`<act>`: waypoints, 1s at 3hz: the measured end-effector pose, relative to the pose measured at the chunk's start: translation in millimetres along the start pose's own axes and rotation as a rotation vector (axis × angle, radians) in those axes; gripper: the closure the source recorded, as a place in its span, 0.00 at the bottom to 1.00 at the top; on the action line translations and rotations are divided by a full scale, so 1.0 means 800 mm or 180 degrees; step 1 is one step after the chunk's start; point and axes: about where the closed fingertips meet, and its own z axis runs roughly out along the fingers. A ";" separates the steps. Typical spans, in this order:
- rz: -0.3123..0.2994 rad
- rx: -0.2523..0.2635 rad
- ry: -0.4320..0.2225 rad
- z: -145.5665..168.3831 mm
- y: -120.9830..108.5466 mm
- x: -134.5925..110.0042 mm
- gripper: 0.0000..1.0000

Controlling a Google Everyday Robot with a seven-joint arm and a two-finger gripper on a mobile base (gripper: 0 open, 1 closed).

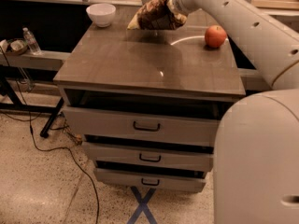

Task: Move brown chip bag near redbull can

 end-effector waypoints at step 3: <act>0.0040 -0.0103 0.0149 0.036 0.020 0.034 0.19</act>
Offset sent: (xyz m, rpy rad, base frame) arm 0.0168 0.0007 -0.0414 -0.0075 0.0572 -0.0027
